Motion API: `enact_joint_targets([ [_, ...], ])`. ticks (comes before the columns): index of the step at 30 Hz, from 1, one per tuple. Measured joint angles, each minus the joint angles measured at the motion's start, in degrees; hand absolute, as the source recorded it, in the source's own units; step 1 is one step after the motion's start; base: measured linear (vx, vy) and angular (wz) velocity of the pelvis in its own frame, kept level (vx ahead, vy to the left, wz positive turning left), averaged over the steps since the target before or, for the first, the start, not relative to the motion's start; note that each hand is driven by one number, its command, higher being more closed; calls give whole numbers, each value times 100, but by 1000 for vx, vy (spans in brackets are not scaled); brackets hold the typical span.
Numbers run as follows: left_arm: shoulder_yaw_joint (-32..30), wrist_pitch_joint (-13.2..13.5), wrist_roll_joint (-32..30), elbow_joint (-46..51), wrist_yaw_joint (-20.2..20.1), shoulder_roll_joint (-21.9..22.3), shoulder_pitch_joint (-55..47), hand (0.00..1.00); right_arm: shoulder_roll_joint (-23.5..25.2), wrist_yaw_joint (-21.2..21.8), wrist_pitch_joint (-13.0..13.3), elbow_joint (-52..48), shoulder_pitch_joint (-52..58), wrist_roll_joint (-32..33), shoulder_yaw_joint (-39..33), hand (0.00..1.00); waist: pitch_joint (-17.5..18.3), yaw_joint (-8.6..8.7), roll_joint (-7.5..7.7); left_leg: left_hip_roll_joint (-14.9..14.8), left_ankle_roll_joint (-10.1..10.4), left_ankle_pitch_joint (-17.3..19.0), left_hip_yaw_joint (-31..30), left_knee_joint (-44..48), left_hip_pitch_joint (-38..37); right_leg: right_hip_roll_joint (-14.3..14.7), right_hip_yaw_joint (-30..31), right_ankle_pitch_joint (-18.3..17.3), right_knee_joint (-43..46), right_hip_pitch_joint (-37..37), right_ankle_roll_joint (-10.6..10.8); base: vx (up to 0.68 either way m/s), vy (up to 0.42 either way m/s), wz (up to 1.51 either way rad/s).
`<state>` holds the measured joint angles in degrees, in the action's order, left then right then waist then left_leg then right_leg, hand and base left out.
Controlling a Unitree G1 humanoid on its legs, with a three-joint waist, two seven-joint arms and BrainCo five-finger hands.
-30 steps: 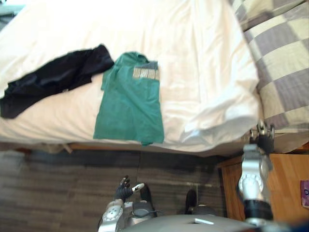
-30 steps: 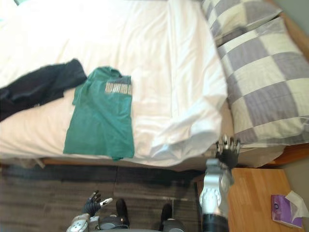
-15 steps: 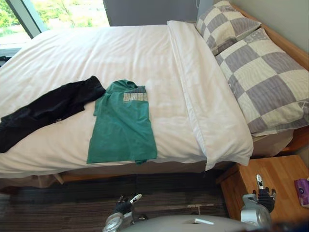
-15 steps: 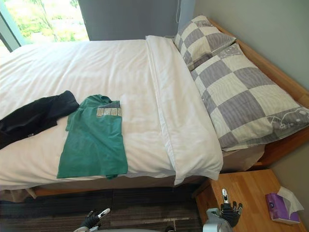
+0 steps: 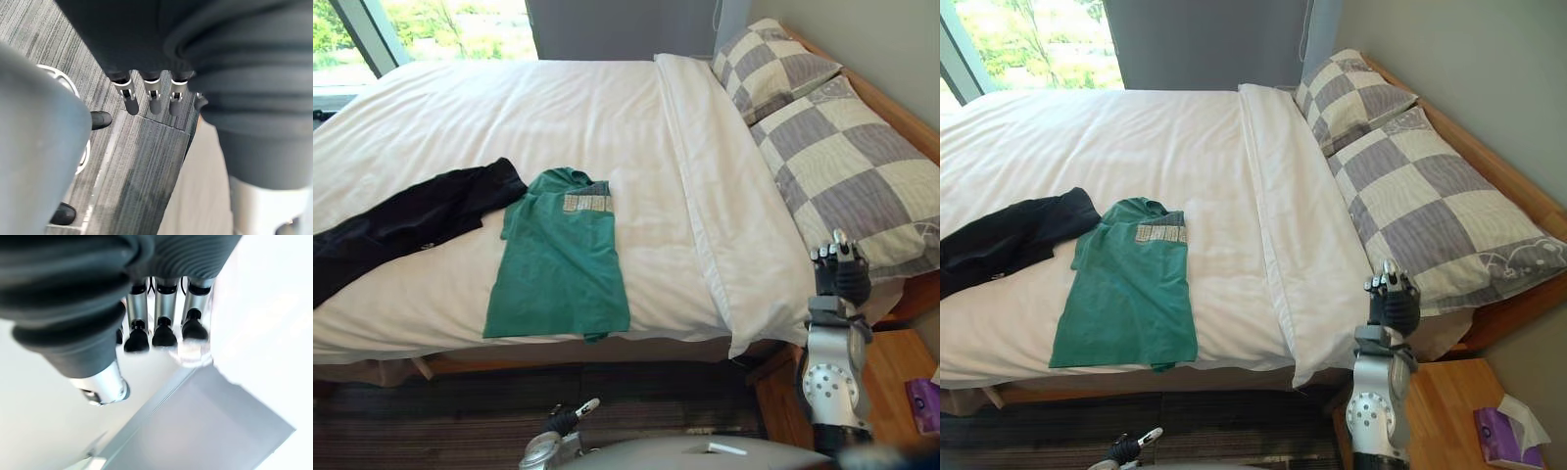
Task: Tidy the bed and pick cloth on bed and put in laundry
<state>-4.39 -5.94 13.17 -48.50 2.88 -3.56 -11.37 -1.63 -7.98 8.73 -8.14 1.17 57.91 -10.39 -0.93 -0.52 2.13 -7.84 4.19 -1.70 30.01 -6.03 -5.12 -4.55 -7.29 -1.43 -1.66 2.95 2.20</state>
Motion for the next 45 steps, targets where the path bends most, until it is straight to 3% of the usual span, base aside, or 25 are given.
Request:
enact_joint_targets([
  [4, 25, -182, 138, 0, -1, -162, 177, 0, -294, -317, 109, 115, -773, 755, 119, 100, -195, -42, 102, -25, -21, -154, -166, 0, 480, 50, -4, 118, 20, -469, -66, -112, -33, 10],
  [8, 61, -319, 206, 4, -4, -411, 674, 0, -759, -888, 563, 696, -2459, 1044, 126, 100, -933, -75, 290, -48, -103, -443, -446, 2, 1068, 92, -139, 273, 64, -976, -69, -158, -42, 19],
  [15, 284, -309, 373, 272, -32, -482, 1364, 0, -1305, -1668, 1007, 969, -3850, 1402, -167, 100, -1641, -374, 388, -26, -253, -725, -801, 13, 1980, 85, -418, 528, 81, -1705, -171, -40, 8, 22],
  [21, 687, -228, 968, 449, -1, -340, 2042, 0, -1310, -2016, 1384, 896, -4197, 1608, -305, 100, -2091, -409, 321, -22, -408, -882, -923, 54, 2680, 26, -480, 531, 499, -2503, -174, -1, 27, 11],
  [25, 914, -162, 1799, 439, -323, -137, 2684, 0, -1305, -2063, 1421, 1045, -4379, 1607, -300, 100, -2494, -386, 162, -156, -466, -572, -967, 999, 3561, -82, -470, 400, 1157, -3280, -219, -40, 21, 1],
  [28, 1128, 19, 2384, 440, -646, 26, 3111, 0, -1295, -1801, 1457, 1262, -4474, 1631, -304, 100, -2660, -357, 34, -289, -507, -217, -967, 1884, 4408, -163, -439, 58, 1801, -4049, -273, -82, -30, -10],
  [30, 1161, 136, 2770, 443, -779, 119, 3286, 0, -1267, -1450, 1634, 1183, -4515, 1734, -305, 100, -2799, -344, -19, -441, -517, -6, -988, 2425, 4792, -165, -386, -76, 2188, -4406, -295, -73, -33, -19],
  [35, 1288, 424, 3869, 392, -942, 358, 3463, 0, -1026, -588, 1884, 1433, -4575, 1866, -401, 100, -2852, -260, -11, -932, -525, 698, -1100, 3990, 5615, -51, -163, -594, 3438, -5183, -368, -66, -44, -23],
  [38, 1264, 512, 4070, 328, -937, 434, 3680, 0, -905, 133, 1978, 1453, -4425, 2232, -505, 100, -2848, -185, -1, -1036, -494, 922, -1179, 4452, 5931, -45, -105, -827, 3928, -5509, -328, -47, -37, -7],
  [39, 1256, 504, 4074, 239, -896, 423, 3760, 0, -828, 455, 1991, 1516, -4291, 2300, -512, 100, -2837, -182, 20, -1077, -497, 945, -1174, 4527, 5953, -35, -76, -833, 3961, -5530, -333, -23, -23, -14],
  [43, 1067, 370, 3989, 165, -637, 410, 3780, 0, -360, 1040, 1947, 2019, -3512, 2536, -531, 100, -2783, -122, 114, -1160, -507, 1034, -1050, 4585, 5646, 54, 59, -755, 3847, -5254, -307, 2, 2, -19],
  [45, 1044, 223, 3953, 94, -335, 416, 3725, 0, 16, 1107, 1653, 3455, -2729, 2984, -773, 100, -2725, -134, 183, -1158, -495, 1063, -795, 4368, 5143, 74, 192, -641, 3540, -4856, -259, 30, 15, -29],
])
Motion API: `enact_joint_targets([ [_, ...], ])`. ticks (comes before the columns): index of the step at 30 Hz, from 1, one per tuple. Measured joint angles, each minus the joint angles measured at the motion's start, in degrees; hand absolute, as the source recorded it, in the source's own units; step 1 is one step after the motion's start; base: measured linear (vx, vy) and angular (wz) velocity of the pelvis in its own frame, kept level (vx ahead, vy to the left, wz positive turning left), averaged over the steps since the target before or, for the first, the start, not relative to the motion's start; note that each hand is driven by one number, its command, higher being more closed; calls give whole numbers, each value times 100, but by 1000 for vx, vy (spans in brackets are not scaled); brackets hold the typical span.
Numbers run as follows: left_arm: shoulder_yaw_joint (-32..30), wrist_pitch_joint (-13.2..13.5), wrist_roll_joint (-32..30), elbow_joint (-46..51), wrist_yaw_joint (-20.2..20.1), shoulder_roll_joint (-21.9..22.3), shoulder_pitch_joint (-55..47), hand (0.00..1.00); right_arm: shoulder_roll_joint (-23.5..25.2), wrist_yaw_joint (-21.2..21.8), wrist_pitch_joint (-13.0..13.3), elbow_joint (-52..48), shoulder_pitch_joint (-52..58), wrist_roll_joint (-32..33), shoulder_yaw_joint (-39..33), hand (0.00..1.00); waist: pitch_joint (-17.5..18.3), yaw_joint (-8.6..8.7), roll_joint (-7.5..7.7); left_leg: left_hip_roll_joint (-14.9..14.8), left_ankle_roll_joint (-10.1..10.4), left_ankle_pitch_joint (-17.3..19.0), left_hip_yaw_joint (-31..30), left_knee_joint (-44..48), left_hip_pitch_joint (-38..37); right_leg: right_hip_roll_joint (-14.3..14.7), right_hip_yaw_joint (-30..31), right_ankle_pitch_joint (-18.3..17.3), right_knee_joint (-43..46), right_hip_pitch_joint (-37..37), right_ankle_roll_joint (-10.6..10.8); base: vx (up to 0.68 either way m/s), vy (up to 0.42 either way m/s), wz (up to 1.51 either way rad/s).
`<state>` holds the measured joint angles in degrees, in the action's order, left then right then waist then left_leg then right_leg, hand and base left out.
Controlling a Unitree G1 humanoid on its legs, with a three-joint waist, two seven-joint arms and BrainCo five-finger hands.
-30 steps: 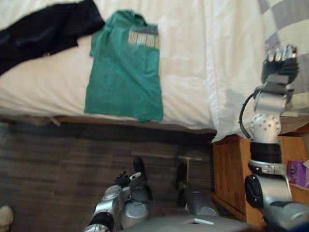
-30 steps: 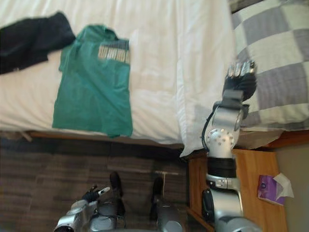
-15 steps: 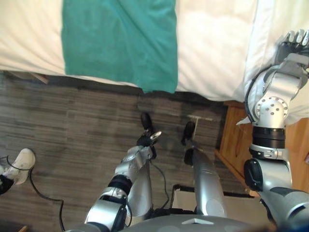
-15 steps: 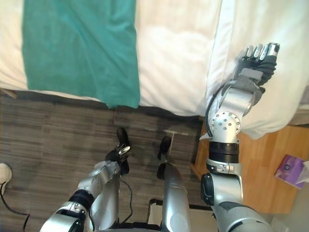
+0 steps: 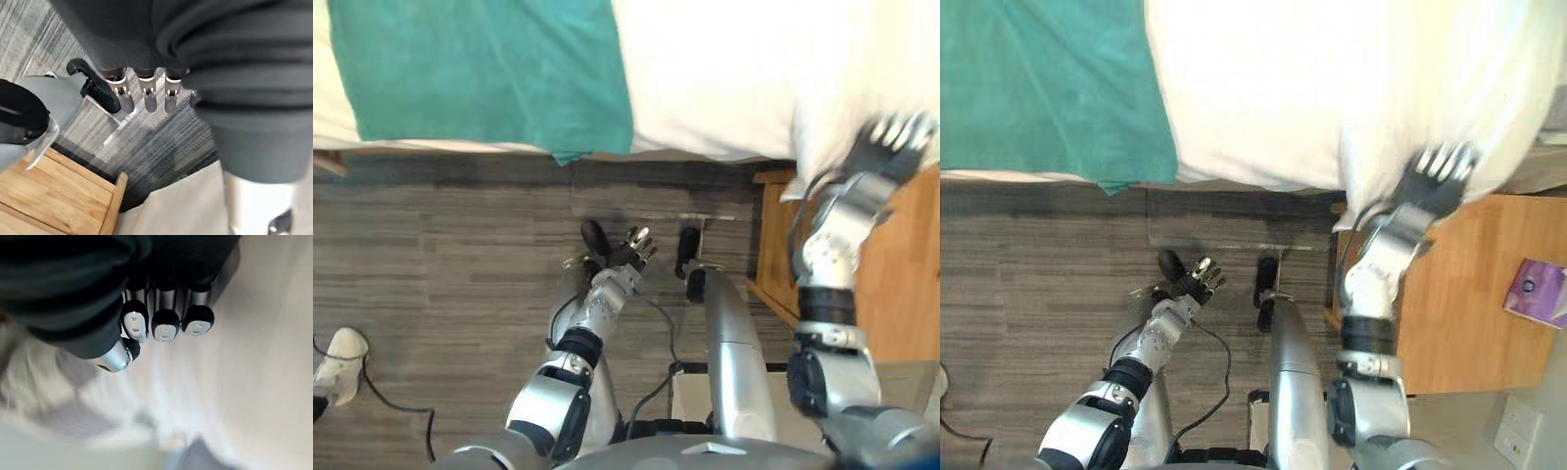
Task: Tidy the bed and pick cloth on bed and put in laundry
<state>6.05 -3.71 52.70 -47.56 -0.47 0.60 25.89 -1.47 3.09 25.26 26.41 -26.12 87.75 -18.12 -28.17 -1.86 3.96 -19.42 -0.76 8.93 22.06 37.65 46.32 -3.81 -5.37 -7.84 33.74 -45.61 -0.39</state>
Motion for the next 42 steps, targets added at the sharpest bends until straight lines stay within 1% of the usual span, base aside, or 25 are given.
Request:
enact_joint_targets([
  [1, 0, -21, -1, 0, 49, 1, -15, 0, 94, -1, -32, 228, 149, 59, -63, 100, 2, -1, -2, 1, 1, 4, 38, -41, -79, 5, 5, 28, -67, 61, 9, 37, 24, -34],
  [3, -52, -81, -2, -124, 213, 3, -34, 0, 506, 26, -205, 778, 856, 171, -278, 100, 5, 19, -7, 5, 14, 18, 248, -252, -441, 64, 154, 167, -391, 354, 38, 57, 48, -36],
  [4, -141, -122, -15, -208, 351, 4, -71, 0, 661, 71, -319, 916, 1220, 166, -395, 100, 11, 106, -19, 28, 17, 18, 315, -396, -676, 80, 181, 255, -639, 599, 54, 76, 67, -32],
  [5, -191, -155, -34, -308, 416, 12, -98, 0, 601, 81, -389, 1065, 1382, 132, -437, 100, 34, 176, -47, 43, 14, 19, 377, -504, -858, 85, 193, 322, -810, 805, 77, 96, 79, -20],
  [6, -211, -192, -54, -386, 525, 28, -162, 0, 575, 90, -411, 1058, 1572, -27, -561, 100, 130, 239, -61, 65, 4, 25, 455, -624, -1054, 84, 210, 366, -996, 1002, 74, 107, 81, -17],
  [7, -221, -195, -170, -439, 639, 50, -320, 0, 542, 95, -445, 1061, 1846, -428, -660, 0, 366, 279, -55, 93, 8, 24, 545, -772, -1251, 83, 235, 435, -1225, 1190, 102, 154, 90, -15],
  [8, -223, -217, -325, -499, 718, 65, -437, 0, 532, 1, -522, 1095, 2083, -957, -668, 0, 569, 280, -56, 127, 36, 6, 586, -920, -1430, 83, 238, 480, -1420, 1383, 105, 143, 65, -8],
  [9, -222, -244, -486, -562, 724, 63, -516, 0, 507, -69, -608, 1151, 2223, -1330, -669, 0, 710, 279, -53, 156, 63, -10, 609, -1031, -1562, 81, 233, 495, -1552, 1530, 104, 174, 44, 2],
  [10, -220, -338, -725, -595, 743, 39, -679, 0, 495, -189, -779, 1270, 2376, -1869, -654, 0, 928, 265, -39, 191, 113, -45, 670, -1200, -1791, 77, 222, 540, -1740, 1765, 82, 183, 28, 4],
  [13, -222, -481, -1224, -622, 739, 14, -1160, 0, 545, -439, -1235, 1687, 2551, -3262, -495, 0, 1365, 251, -58, 396, 206, -165, 799, -1738, -2447, 2, 200, 595, -2181, 2403, 99, 210, 29, 8],
  [14, -219, -526, -1420, -643, 699, 15, -1378, 0, 579, -563, -1431, 1813, 2664, -4008, -443, 0, 1578, 246, -83, 532, 187, -280, 879, -2057, -2737, -60, 192, 620, -2366, 2639, 119, 223, 38, 12],
  [15, -222, -566, -1586, -684, 661, 10, -1559, 0, 583, -679, -1573, 1939, 2747, -4905, -411, 0, 1737, 233, -121, 665, 212, -362, 895, -2344, -3000, -120, 173, 634, -2524, 2862, 141, 217, 45, 14],
  [17, -249, -613, -1816, -793, 523, -30, -1860, 0, 574, -842, -1717, 2170, 2901, -6146, -313, 0, 1979, 243, -217, 898, 255, -519, 893, -2849, -3461, -212, 75, 664, -2789, 3267, 192, 200, 49, 19],
  [18, -311, -614, -1957, -819, 441, -57, -1998, 0, 560, -843, -1777, 2328, 2929, -6506, -249, 0, 2036, 255, -254, 985, 272, -589, 883, -3066, -3679, -241, 8, 673, -2902, 3462, 209, 173, 41, 20],
  [20, -474, -598, -2321, -842, 246, -133, -2318, 0, 534, -710, -1930, 2580, 3060, -6919, -36, 0, 2196, 250, -280, 1137, 331, -750, 871, -3541, -4109, -259, -57, 689, -3123, 3823, 284, 121, 36, 13],
  [22, -610, -561, -2536, -910, 96, -189, -2532, 0, 490, -549, -2006, 2717, 3070, -7136, 96, 0, 2289, 274, -276, 1235, 362, -879, 859, -3911, -4446, -264, -119, 668, -3247, 4103, 328, 93, 33, 13],
  [24, -667, -438, -2671, -1007, -1, -238, -2595, 0, 457, -346, -2040, 2808, 3101, -7365, 197, 0, 2374, 272, -264, 1313, 386, -1016, 822, -4260, -4770, -253, -178, 636, -3320, 4342, 375, 36, 18, 15],
  [25, -676, -374, -2762, -1005, -57, -250, -2661, 0, 431, -275, -2053, 2858, 3108, -7455, 279, 0, 2429, 278, -253, 1334, 391, -1043, 816, -4326, -4840, -254, -183, 633, -3349, 4408, 380, 16, 12, 4],
  [28, -682, -207, -2976, -1011, -169, -254, -2728, 0, 351, -91, -2093, 2863, 3111, -7764, 458, 0, 2449, 277, -243, 1367, 391, -1043, 812, -4331, -5004, -283, -190, 621, -3384, 4582, 394, -12, 1, 0],
  [32, -867, -146, -3093, -1013, -211, -207, -2788, 0, 263, -10, -2184, 2872, 3117, -7918, 715, 0, 2450, 285, -276, 1391, 380, -1050, 782, -4361, -5197, -303, -210, 581, -3388, 4749, 387, -81, -9, 3],
  [33, -883, -128, -3093, -1013, -215, -207, -2809, 0, 221, 11, -2192, 2877, 3131, -8010, 799, 0, 2452, 292, -294, 1396, 372, -1056, 736, -4362, -5249, -308, -245, 569, -3389, 4822, 397, -78, -14, 11],
  [36, -886, -29, -3072, -999, -215, -212, -2898, 0, 62, 92, -2208, 2932, 3147, -8023, 1110, 0, 2488, 276, -339, 1425, 372, -1051, 717, -4360, -5264, -295, -248, 536, -3377, 4827, 387, -74, -9, 5],
  [38, -877, 38, -2833, -998, -220, -245, -2915, 0, -34, 124, -2240, 2985, 3113, -8018, 1221, 0, 2432, 277, -340, 1421, 379, -1017, 702, -4325, -5237, -312, -246, 528, -3296, 4779, 392, -68, 9, 4],
  [40, -832, 23, -2625, -998, -386, -292, -2913, 0, -148, 88, -2304, 3083, 3062, -8018, 1320, 0, 2407, 283, -377, 1415, 354, -999, 687, -4229, -5111, -359, -259, 444, -3027, 4572, 371, -59, 19, 10],
  [42, -839, -74, -2620, -988, -825, -425, -2891, 0, -195, 31, -2443, 3102, 3053, -7976, 1287, 0, 2266, 321, -321, 1384, 344, -960, 614, -4022, -4959, -470, -304, 205, -2514, 4318, 343, -48, -4, 19],
])
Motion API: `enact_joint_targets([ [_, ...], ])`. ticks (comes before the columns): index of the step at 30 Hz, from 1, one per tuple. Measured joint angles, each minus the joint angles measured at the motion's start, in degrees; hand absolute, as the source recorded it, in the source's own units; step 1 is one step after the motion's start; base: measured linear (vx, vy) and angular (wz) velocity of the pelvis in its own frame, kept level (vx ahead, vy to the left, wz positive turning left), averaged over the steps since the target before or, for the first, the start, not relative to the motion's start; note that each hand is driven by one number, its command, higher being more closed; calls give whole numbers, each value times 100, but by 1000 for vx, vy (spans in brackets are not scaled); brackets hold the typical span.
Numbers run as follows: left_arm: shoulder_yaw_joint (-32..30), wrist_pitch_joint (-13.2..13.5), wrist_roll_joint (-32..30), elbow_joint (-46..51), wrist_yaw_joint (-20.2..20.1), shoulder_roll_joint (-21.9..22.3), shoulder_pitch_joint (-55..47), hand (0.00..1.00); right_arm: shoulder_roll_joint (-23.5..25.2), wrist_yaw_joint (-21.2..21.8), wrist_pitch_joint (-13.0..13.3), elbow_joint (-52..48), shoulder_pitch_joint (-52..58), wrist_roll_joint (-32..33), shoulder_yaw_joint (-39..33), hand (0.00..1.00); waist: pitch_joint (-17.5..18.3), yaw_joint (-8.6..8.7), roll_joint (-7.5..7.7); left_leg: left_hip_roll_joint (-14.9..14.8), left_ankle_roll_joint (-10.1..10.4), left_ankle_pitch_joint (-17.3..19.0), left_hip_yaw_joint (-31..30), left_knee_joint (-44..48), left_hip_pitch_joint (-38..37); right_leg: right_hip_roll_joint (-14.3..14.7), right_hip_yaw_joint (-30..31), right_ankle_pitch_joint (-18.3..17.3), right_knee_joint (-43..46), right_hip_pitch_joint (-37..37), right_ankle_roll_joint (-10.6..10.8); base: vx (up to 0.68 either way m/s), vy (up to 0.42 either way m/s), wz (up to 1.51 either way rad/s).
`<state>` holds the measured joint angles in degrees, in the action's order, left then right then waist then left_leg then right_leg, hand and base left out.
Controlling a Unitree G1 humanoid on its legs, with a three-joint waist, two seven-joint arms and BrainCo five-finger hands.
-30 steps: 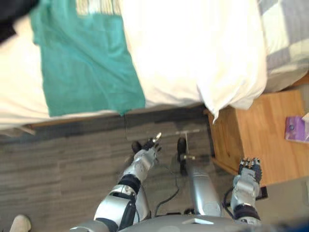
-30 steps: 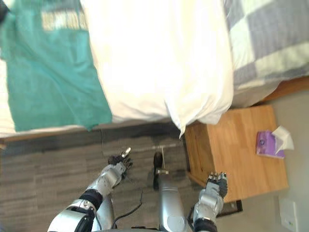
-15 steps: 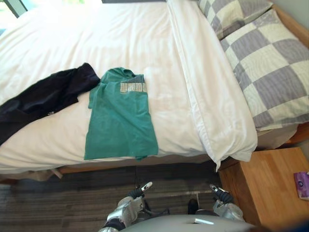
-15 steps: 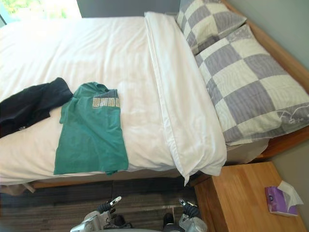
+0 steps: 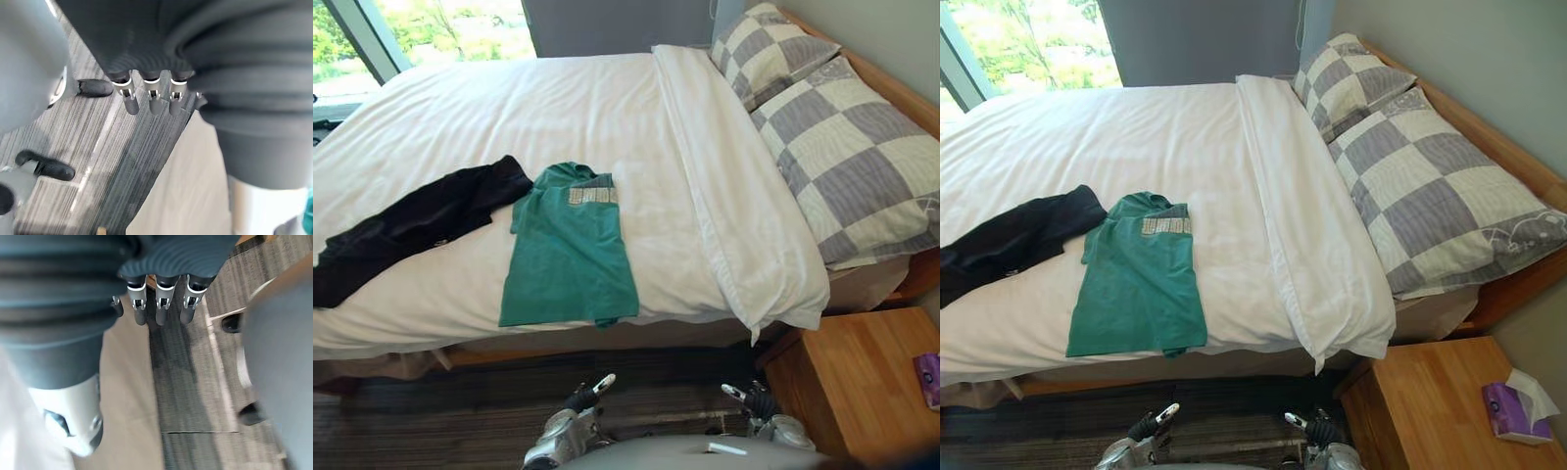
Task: Tidy the bed and pick cloth on bed and put in laundry
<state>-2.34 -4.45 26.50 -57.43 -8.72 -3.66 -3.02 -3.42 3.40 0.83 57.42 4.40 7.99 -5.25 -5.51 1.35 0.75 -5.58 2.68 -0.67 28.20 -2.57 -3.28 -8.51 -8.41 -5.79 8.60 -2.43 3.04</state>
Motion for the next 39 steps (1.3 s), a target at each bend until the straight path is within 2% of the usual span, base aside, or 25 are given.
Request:
enact_joint_targets([
  [3, -38, -41, -4, -1, -341, -151, -21, 0, 56, 114, -66, -68, 4, 104, -162, 0, -83, 88, 81, -79, 32, 111, -29, 364, 164, -102, 20, -390, 754, -311, -91, -6, -79, 11],
  [5, -57, -40, -13, 46, -403, -158, -9, 0, 85, 121, -63, -208, 58, 87, -288, 0, -112, 93, 165, -172, 58, 342, 6, 833, 302, -186, 136, -657, 1221, -513, -199, 0, -129, -4],
  [6, -72, -41, -20, 63, -418, -171, 8, 0, 146, 110, -49, -288, 110, 78, -363, 0, -145, 105, 214, -358, -47, 658, 187, 1483, 515, -279, 206, -820, 1477, -651, -263, 1, -106, -13],
  [7, -68, -45, -20, 79, -419, -177, 9, 0, 113, 99, -39, -332, 150, 80, -446, 0, -138, 138, 195, -564, -127, 780, 218, 1872, 643, -342, 286, -895, 1623, -726, -238, 1, -71, -17],
  [9, -39, -129, -13, 127, -415, -81, -1, 0, -16, 85, -36, -364, 216, 83, -573, 0, -145, 223, 136, -1083, -15, 802, 44, 2205, 683, -482, 464, -1055, 1905, -839, 4, 8, 8, -21],
  [11, -30, -138, -15, 148, -381, -12, 0, 0, -69, 58, -45, -338, 279, 80, -754, 0, -146, 255, 16, -1398, 146, 698, -288, 2083, 633, -505, 595, -1114, 2038, -922, 194, 51, 222, -18],
  [12, 18, -154, -18, 152, -303, 97, 6, 0, -76, 35, -43, -311, 338, 32, -949, 0, -111, 278, -99, -1484, 413, 544, -446, 1882, 588, -526, 626, -1047, 1960, -902, 356, 98, 435, -11],
  [13, 85, -207, -13, 148, -217, 211, 28, 0, -87, -3, -40, -302, 403, -39, -1071, 0, -100, 306, -200, -1463, 671, 397, -481, 1624, 476, -551, 625, -886, 1743, -822, 471, 86, 447, -8],
  [14, 197, -243, 123, 136, -219, 215, 53, 0, -75, -46, -35, -282, 419, -54, -1106, 0, -112, 302, -205, -1367, 1009, 481, -455, 1435, 316, -607, 625, -704, 1494, -711, 563, 59, 494, -27],
  [15, 232, -316, 394, 123, -212, 139, 129, 0, 69, -96, -25, -248, 435, -168, -1136, 0, -103, 257, -42, -1148, 942, 436, -142, 1299, 106, -793, 626, -98, 893, -459, 660, 12, 464, -73],
  [16, 214, -364, 388, 105, -208, 166, 122, 0, 26, -77, -3, -237, 437, -212, -1133, 0, -82, 192, -86, -1155, 846, 609, 165, 1212, -13, -770, 456, 622, 478, -463, 428, -34, 540, -102],
  [17, 202, -386, 305, 71, -208, 130, 117, 0, 21, -50, -3, -235, 424, -268, -1115, 0, -78, 89, -195, -1163, 827, 626, 441, 1123, -102, -776, 127, 1019, 237, -461, 117, -72, 440, -127],
  [18, 202, -391, 154, -2, -213, 35, 98, 0, 10, 19, 22, -246, 425, -365, -1066, 0, -20, 84, -113, -1078, 783, 610, 753, 978, -263, -831, -609, 1364, 43, -421, -223, -60, 433, -104],
  [20, 238, -499, -52, -67, -224, -91, 117, 0, 17, 71, 165, -151, 486, -501, -895, 0, 35, 205, -17, -980, 708, 601, 807, 919, -248, -667, -984, 1288, 33, -279, 115, 5, 290, -43],
  [21, 371, -568, -346, -120, -232, -126, 161, 0, 9, 93, 229, -111, 513, -507, -847, 0, 35, 274, -19, -923, 576, 568, 720, 806, -174, -381, -959, 1151, 44, -194, 265, 59, 165, 14],
  [22, 461, -606, -520, -131, -232, -139, 189, 0, 6, 92, 265, -96, 516, -512, -820, 0, 35, 271, -18, -865, 522, 540, 677, 732, -147, -267, -947, 1001, 26, -174, 321, 74, 155, 35],
  [23, 602, -662, -889, -141, -245, -143, 240, 0, -5, 93, 340, -34, 498, -590, -736, 0, 38, 294, -10, -703, 383, 449, 525, 569, -3, -26, -778, 637, -62, -97, 368, 55, 85, 65],
  [24, 771, -678, -1276, -148, -246, -143, 267, 0, -11, 92, 429, 23, 504, -743, -698, 0, 48, 360, 7, -500, 280, 376, 297, 448, 131, 190, -558, 247, -242, 60, 315, 35, 56, 81],
  [25, 866, -670, -1433, -154, -243, -148, 274, 0, -11, 91, 480, 56, 513, -845, -648, 0, 59, 399, 30, -426, 255, 357, 180, 431, 181, 248, -477, 104, -380, 178, 219, 34, -7, 94],
  [27, 1149, -599, -1716, -251, -164, -141, 359, 0, -178, 124, 698, 97, 485, -1078, -221, 0, 86, 386, 14, -321, 268, 216, -57, 280, 187, 227, -473, -43, -618, 400, 2, 37, -35, 64],
  [30, 1317, -404, -1716, -251, 306, -135, 306, 0, -460, 216, 875, 160, 381, -1165, 366, 0, 103, 281, -82, -408, 345, -66, -45, -171, -160, 386, -508, -61, -619, 564, -32, 3, -83, 7],
  [31, 1343, -287, -1705, -250, 609, -63, 273, 0, -527, 257, 864, 227, 272, -1165, 486, 0, 126, 264, -141, -451, 366, -87, -55, -300, -257, 464, -505, -63, -621, 589, -34, -42, -85, -13],
  [33, 1343, -124, -1669, -243, 896, 27, 251, 0, -577, 257, 809, 240, 182, -1165, 644, 0, 134, 259, -169, -446, 365, -97, -69, -301, -269, 462, -507, -64, -628, 589, -37, -49, -42, -8],
  [37, 1290, 149, -1739, -241, 899, -9, 176, 0, -567, 241, 469, 245, 153, -1092, 649, 0, 111, 251, -165, -285, 334, -93, -112, -297, -270, 338, -509, -43, -668, 584, -11, -66, 16, 2],
  [39, 1286, 183, -1799, -234, 909, -69, 206, 0, -585, 213, 361, 288, 83, -1030, 649, 0, 5, 266, -139, -275, 250, 21, -110, -7, -135, 230, -528, -33, -611, 554, 19, -88, 70, 7],
])
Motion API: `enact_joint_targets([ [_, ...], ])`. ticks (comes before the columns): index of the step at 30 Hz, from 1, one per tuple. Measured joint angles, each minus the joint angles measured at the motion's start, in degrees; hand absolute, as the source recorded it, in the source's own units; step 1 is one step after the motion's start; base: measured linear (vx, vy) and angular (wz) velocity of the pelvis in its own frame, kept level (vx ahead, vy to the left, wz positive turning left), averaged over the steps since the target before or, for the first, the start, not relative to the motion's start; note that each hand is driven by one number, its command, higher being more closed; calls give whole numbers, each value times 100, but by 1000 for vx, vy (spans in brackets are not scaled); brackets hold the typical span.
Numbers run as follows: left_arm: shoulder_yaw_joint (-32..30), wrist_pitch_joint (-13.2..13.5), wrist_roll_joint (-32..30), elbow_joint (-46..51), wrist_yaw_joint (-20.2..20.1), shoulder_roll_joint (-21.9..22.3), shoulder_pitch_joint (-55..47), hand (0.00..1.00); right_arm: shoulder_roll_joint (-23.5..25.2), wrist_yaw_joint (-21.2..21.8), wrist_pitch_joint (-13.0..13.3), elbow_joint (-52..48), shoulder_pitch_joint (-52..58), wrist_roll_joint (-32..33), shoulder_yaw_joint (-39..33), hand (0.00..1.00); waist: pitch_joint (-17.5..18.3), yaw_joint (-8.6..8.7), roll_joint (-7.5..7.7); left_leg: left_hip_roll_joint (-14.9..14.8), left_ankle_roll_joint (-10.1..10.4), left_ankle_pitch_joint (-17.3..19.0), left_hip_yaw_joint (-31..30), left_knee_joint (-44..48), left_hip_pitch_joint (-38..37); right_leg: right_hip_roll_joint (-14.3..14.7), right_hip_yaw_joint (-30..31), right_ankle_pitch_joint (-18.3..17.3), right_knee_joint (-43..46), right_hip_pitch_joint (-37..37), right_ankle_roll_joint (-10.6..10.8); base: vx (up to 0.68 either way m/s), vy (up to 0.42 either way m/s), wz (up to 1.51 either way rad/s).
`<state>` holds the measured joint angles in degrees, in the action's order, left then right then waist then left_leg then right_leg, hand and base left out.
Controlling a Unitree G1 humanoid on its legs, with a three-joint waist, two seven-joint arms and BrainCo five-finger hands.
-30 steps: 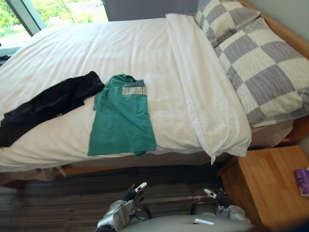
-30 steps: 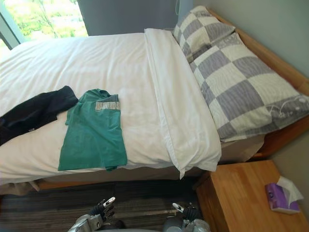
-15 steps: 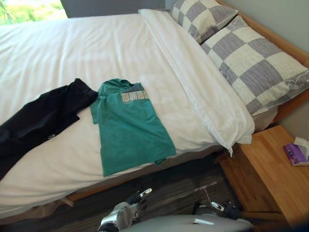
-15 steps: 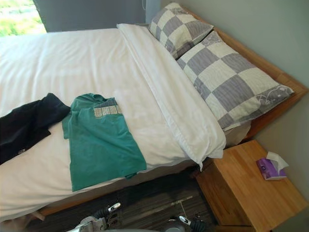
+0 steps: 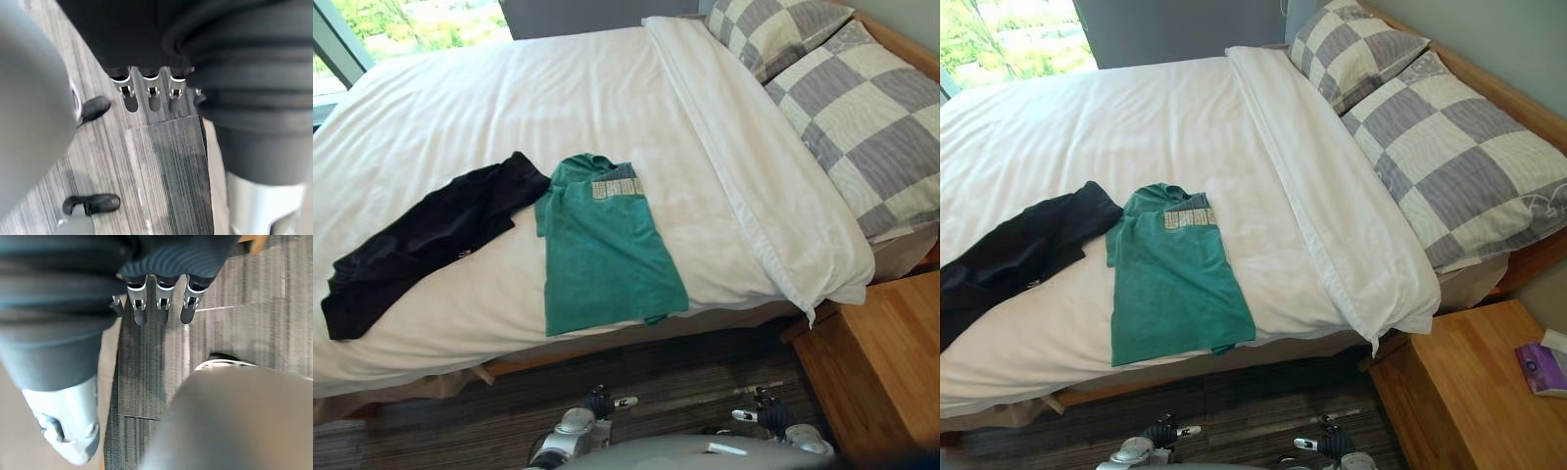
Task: Tidy the bed and pick cloth on bed and put in laundry
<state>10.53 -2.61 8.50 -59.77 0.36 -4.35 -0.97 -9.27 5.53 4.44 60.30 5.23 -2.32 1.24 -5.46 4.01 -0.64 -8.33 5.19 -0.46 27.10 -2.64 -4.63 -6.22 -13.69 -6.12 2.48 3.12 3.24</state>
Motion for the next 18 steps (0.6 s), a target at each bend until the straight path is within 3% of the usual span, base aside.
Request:
enact_joint_targets([
  [2, -78, 63, 53, 4, 8, -27, 40, 0, -29, -91, -115, 26, -116, 104, -17, 0, -112, 21, -2, -89, -29, 115, 49, 403, 311, -131, -33, -139, 415, -325, 16, -107, 49, 4],
  [5, -223, 182, 233, 10, -3, -157, 33, 0, 6, -321, -103, 24, -114, 190, -220, 0, -240, 52, 66, -32, -20, 108, 87, 712, 630, -501, -2, -736, 1736, -1155, -73, -108, -32, 7],
  [6, -232, 236, 351, 27, 2, -207, 55, 0, 37, -458, -88, 6, -217, 196, -398, 0, -258, 95, 284, 93, 112, 56, 48, 1050, 858, -821, 112, -1036, 2301, -1489, -148, -124, -153, 25],
  [7, -219, 282, 483, 40, -2, -209, 138, 0, -28, -617, -77, -5, -312, 147, -566, 0, -351, 259, 413, 81, -122, 211, -116, 1617, 1178, -1126, 153, -1254, 2714, -1708, -206, -145, -155, 28],
  [8, -211, 324, 594, 68, -6, -147, 163, 0, -43, -707, -76, -56, -324, 111, -642, 0, -360, 253, 377, -86, -232, 363, -119, 1906, 1324, -1205, 224, -1343, 2909, -1816, -220, -135, -132, 24],
  [10, -158, 408, 906, 252, -25, 160, 141, 0, -348, -889, -66, -236, -319, -50, -784, 0, -361, 277, 211, -792, -39, 390, -306, 2054, 1460, -1388, 413, -1536, 3539, -2234, -46, -101, -25, 0],
  [12, -142, 443, 1058, 254, -55, 365, 155, 0, -432, -919, -71, -255, -317, -241, -910, 0, -358, 292, 194, -1233, 153, 272, -465, 1914, 1377, -1493, 515, -1686, 3937, -2380, 201, -18, 36, 10],
  [14, -86, 474, 1035, 262, -97, 486, 159, 0, -380, -910, -60, -250, -276, -369, -1067, 0, -333, 296, 146, -1391, 421, 116, -606, 1694, 1205, -1514, 416, -1697, 3958, -2242, 282, 35, 154, 26],
  [16, 35, 491, 923, 244, -155, 488, 170, 0, -215, -852, 31, -228, -211, -405, -1305, 0, -289, 312, 58, -1320, 637, -7, -1077, 1516, 1153, -1478, 130, -1532, 3634, -1903, 476, 55, 356, 41],
  [18, 54, 556, 1313, 222, 41, 404, 210, 0, 84, -747, 196, -61, -196, -411, -1696, 0, -261, 202, 2, -1017, 943, -81, -1218, 962, 713, -1354, -114, -942, 2704, -1285, 676, 51, 481, 13],
])
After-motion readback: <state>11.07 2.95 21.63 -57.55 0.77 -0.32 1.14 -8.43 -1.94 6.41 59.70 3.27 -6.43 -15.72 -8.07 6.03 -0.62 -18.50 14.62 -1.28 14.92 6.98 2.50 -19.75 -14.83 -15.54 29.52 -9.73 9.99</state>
